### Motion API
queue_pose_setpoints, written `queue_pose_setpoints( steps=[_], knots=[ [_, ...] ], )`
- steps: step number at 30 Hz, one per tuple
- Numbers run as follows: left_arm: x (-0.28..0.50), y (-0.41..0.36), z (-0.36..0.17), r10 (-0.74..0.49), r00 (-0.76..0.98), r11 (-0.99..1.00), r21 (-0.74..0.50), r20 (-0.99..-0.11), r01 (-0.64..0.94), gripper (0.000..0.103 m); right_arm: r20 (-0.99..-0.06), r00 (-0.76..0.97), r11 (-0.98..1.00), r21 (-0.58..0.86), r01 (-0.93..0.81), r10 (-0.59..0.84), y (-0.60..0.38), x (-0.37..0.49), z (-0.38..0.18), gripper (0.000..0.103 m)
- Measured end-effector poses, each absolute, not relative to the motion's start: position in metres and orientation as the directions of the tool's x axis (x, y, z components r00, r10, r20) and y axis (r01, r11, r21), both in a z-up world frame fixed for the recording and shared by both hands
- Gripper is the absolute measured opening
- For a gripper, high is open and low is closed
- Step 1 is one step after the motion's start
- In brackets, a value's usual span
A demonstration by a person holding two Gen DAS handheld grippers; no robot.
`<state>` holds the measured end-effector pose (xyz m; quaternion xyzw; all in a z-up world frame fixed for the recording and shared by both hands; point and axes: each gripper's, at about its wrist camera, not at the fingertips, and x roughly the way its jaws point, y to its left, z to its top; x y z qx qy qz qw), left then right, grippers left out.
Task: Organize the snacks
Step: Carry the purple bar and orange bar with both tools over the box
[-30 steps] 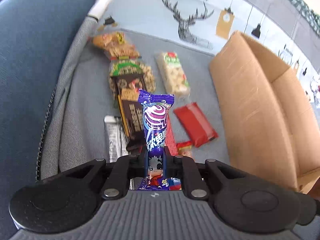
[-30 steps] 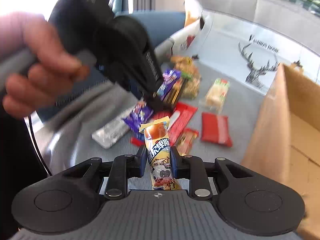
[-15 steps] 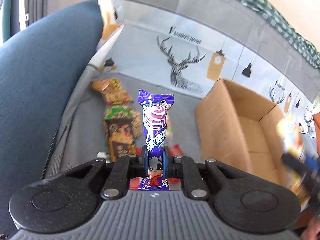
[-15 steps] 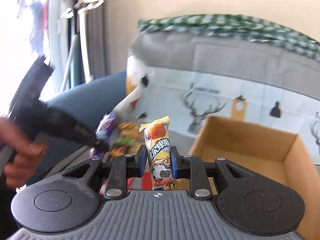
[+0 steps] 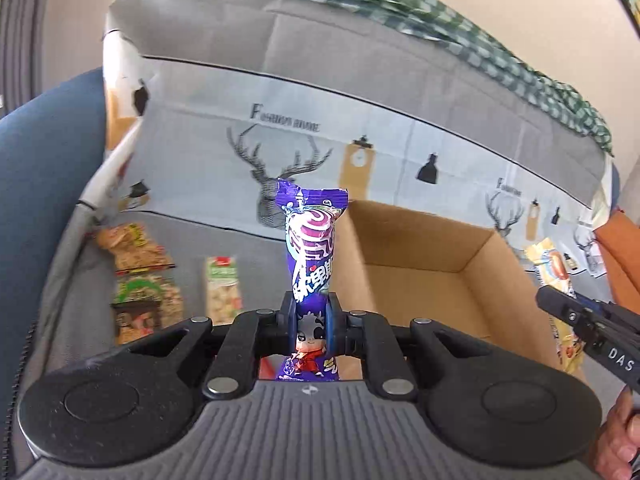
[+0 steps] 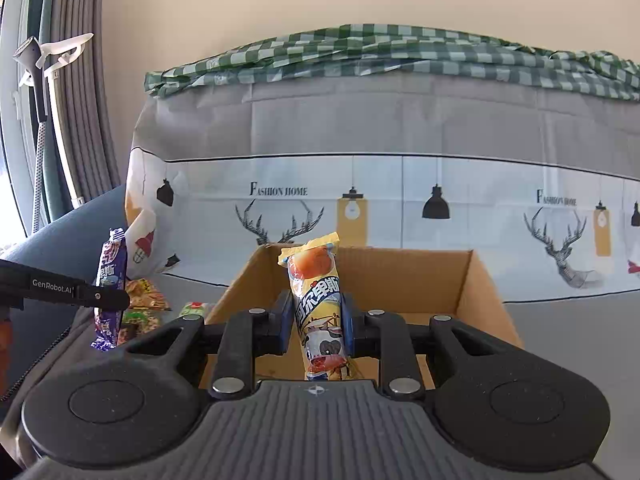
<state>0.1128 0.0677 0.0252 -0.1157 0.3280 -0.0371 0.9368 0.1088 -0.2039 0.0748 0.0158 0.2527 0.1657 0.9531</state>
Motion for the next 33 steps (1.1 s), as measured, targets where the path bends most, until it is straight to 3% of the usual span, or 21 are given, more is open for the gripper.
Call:
queue_pose_setpoints(
  steps=[16,33],
  knots=[
    [0.123,-0.016,0.010,-0.256,0.761,0.967,-0.175,-0.596,0.187,0.014,-0.510,0.832,0.973,0.048,-0.226,0.218,-0.246,0.106,0.060,0.026],
    [0.119,-0.019,0.009,-0.271,0.763,0.963,-0.168,-0.587,0.213,0.014,-0.516,0.830,0.973,0.032,-0.229,0.213,-0.242,0.105,0.059,0.026]
  ],
)
